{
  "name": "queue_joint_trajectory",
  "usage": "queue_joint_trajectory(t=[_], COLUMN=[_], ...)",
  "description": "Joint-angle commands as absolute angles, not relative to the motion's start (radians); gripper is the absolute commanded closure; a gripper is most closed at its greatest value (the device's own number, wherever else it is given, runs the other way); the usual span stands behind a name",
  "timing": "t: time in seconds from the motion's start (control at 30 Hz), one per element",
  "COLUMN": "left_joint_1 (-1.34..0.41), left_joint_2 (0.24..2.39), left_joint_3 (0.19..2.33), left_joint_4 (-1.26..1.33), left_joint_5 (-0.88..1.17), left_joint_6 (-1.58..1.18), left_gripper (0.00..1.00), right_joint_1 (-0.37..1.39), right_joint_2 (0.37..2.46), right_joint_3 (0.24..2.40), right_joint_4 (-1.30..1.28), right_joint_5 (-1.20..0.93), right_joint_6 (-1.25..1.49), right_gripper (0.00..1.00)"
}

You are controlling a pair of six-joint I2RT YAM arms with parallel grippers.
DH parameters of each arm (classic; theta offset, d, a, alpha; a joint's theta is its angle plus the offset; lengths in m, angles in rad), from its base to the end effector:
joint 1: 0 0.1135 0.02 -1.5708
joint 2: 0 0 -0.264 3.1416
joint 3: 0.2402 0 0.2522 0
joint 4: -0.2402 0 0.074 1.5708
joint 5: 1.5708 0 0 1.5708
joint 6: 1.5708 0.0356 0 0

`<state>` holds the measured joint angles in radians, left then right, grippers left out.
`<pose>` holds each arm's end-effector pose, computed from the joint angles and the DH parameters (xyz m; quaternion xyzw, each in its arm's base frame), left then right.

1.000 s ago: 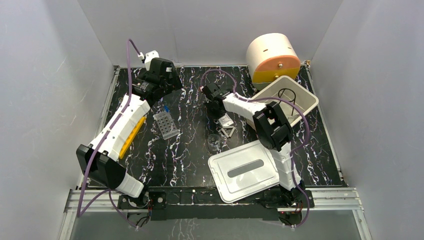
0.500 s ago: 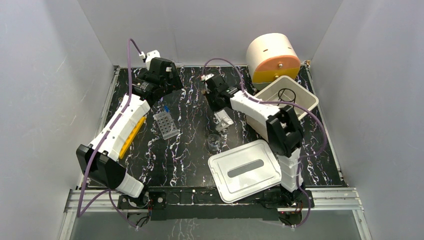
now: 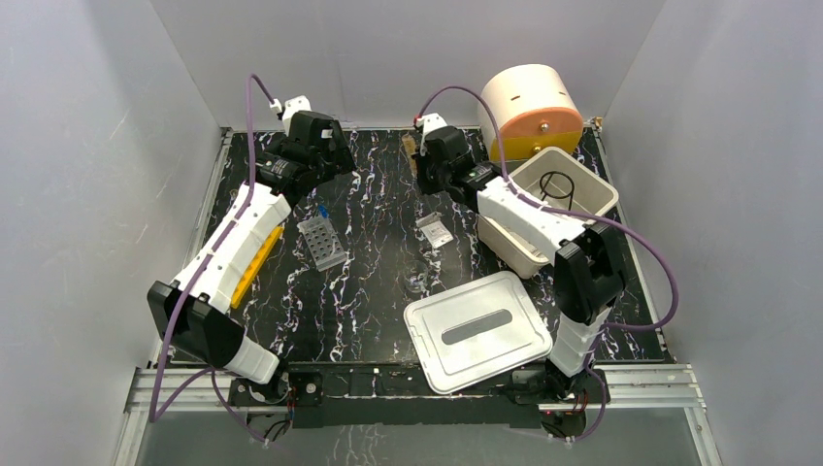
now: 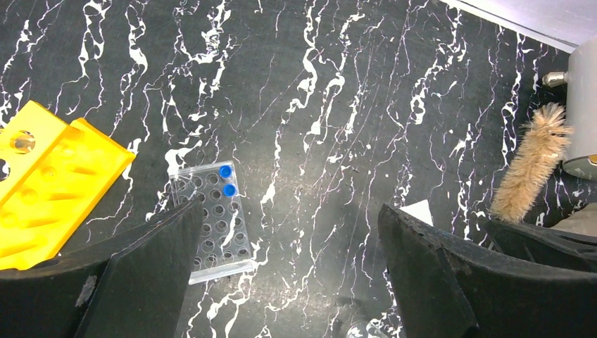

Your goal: Organize the chemistry lab equipment

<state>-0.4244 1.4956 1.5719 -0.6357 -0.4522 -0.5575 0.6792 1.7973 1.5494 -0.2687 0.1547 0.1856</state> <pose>0.3069 -0.1216 0.3990 -0.1650 0.8435 -0.0496 0.5088 0.3352 0.2636 0.3149 -0.1728 0.8451 0.1495 0.4834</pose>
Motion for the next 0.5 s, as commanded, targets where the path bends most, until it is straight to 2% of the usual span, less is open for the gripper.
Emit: queue_joint_trajectory(t=[0.0,0.13,0.3,0.47], left_joint_1=[-0.419,-0.419,-0.419,-0.419], left_joint_2=[1.444,1.44,1.44,1.442], left_joint_3=[1.565,1.551,1.538,1.531], left_joint_4=[-0.623,-0.617,-0.61,-0.605], left_joint_5=[-0.441,-0.425,-0.408,-0.393], left_joint_6=[-0.551,-0.554,-0.557,-0.558], left_gripper=[0.06,0.06,0.06,0.06], right_joint_1=[0.67,0.672,0.672,0.675], right_joint_2=[1.764,1.737,1.671,1.64], right_joint_3=[1.479,1.346,1.129,1.041], right_joint_4=[-0.193,-0.09,0.163,0.249], right_joint_5=[0.158,0.166,0.173,0.193], right_joint_6=[0.233,0.261,0.262,0.283], right_gripper=[1.0,1.0,1.0,1.0])
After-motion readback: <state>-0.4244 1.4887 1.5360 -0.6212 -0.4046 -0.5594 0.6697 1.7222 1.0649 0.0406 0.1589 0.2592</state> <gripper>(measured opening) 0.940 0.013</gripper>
